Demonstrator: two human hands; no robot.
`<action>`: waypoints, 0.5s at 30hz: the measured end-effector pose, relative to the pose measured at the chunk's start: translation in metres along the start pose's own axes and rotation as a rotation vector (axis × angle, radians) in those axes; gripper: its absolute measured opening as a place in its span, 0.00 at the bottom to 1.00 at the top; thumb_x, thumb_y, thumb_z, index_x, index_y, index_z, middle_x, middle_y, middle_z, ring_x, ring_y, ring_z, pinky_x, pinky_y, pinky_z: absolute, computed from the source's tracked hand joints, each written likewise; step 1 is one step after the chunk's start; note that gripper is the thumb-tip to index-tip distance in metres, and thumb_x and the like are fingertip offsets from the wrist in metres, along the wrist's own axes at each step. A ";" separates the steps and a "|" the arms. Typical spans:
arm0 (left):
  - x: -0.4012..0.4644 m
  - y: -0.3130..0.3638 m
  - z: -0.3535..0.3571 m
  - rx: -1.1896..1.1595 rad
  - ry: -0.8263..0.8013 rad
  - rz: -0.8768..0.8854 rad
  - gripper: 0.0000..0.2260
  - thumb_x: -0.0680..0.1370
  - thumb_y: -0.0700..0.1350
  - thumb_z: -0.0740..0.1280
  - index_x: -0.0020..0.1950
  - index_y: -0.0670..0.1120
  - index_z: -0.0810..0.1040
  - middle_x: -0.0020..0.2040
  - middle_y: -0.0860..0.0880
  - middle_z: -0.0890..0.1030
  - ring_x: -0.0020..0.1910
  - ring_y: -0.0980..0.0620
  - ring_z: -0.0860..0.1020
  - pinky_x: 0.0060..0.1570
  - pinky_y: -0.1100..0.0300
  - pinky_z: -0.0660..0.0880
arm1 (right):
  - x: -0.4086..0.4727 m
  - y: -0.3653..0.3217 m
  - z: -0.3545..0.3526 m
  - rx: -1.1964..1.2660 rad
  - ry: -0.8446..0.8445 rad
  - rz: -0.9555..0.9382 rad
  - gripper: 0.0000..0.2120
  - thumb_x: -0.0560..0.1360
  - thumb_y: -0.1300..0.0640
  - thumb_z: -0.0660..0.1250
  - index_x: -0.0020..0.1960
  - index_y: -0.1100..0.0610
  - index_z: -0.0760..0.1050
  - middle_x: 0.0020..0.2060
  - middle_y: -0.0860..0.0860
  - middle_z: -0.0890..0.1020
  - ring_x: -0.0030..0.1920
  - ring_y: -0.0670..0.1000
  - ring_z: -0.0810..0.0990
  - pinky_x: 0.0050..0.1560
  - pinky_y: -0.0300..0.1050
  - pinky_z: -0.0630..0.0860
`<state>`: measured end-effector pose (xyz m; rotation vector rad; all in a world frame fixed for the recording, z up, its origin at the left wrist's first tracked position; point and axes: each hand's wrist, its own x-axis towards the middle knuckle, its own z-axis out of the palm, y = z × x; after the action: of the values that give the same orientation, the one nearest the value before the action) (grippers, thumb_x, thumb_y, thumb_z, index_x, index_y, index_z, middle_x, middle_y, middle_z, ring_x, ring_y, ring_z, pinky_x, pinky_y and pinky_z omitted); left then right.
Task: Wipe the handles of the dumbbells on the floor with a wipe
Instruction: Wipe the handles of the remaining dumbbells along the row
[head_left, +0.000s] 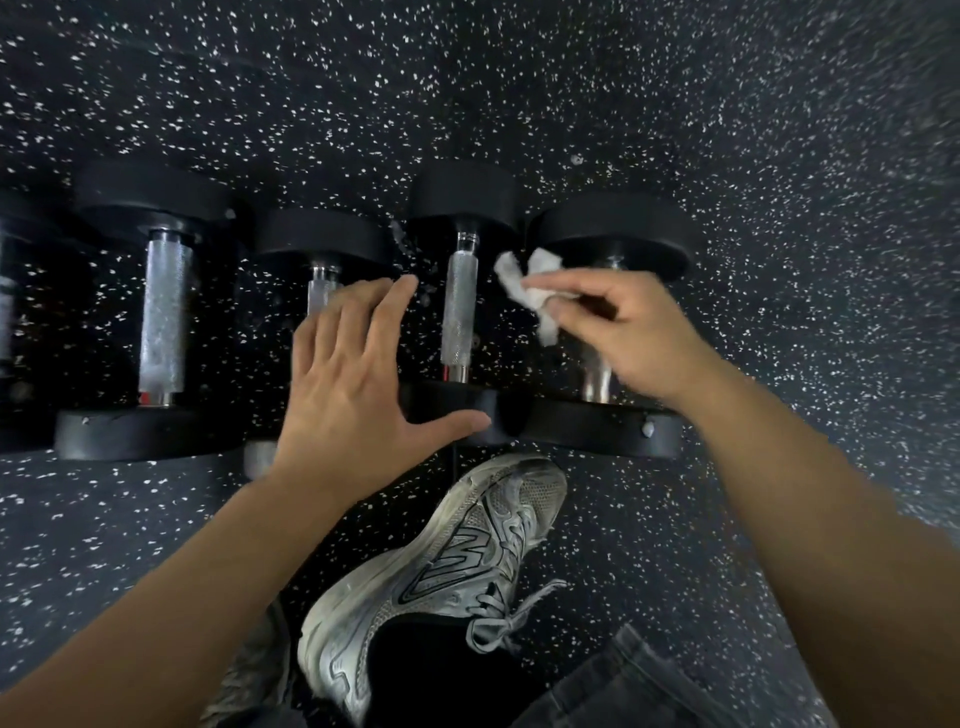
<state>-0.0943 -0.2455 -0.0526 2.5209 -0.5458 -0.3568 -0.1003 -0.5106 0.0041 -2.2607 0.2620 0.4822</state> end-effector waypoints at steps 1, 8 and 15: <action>0.003 0.008 0.002 -0.015 -0.009 0.027 0.55 0.67 0.81 0.62 0.83 0.46 0.59 0.78 0.45 0.66 0.80 0.43 0.63 0.79 0.40 0.57 | -0.005 0.006 -0.012 0.003 0.053 0.003 0.14 0.82 0.58 0.67 0.66 0.48 0.81 0.36 0.23 0.79 0.37 0.25 0.76 0.39 0.21 0.67; 0.019 0.050 0.029 -0.030 -0.118 0.216 0.55 0.68 0.82 0.62 0.83 0.46 0.57 0.79 0.45 0.65 0.80 0.43 0.62 0.80 0.41 0.56 | -0.012 0.046 -0.051 -0.229 0.182 0.094 0.14 0.82 0.53 0.68 0.65 0.42 0.81 0.60 0.42 0.83 0.44 0.26 0.77 0.46 0.20 0.67; 0.030 0.059 0.039 0.008 -0.154 0.204 0.61 0.62 0.85 0.60 0.84 0.48 0.55 0.80 0.47 0.63 0.81 0.45 0.59 0.81 0.42 0.52 | -0.002 0.071 -0.028 -0.205 0.177 0.067 0.16 0.82 0.55 0.68 0.67 0.41 0.79 0.55 0.40 0.82 0.51 0.33 0.78 0.52 0.27 0.68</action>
<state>-0.0996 -0.3213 -0.0563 2.4305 -0.8574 -0.4741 -0.1184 -0.5792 -0.0256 -2.5056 0.3953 0.3568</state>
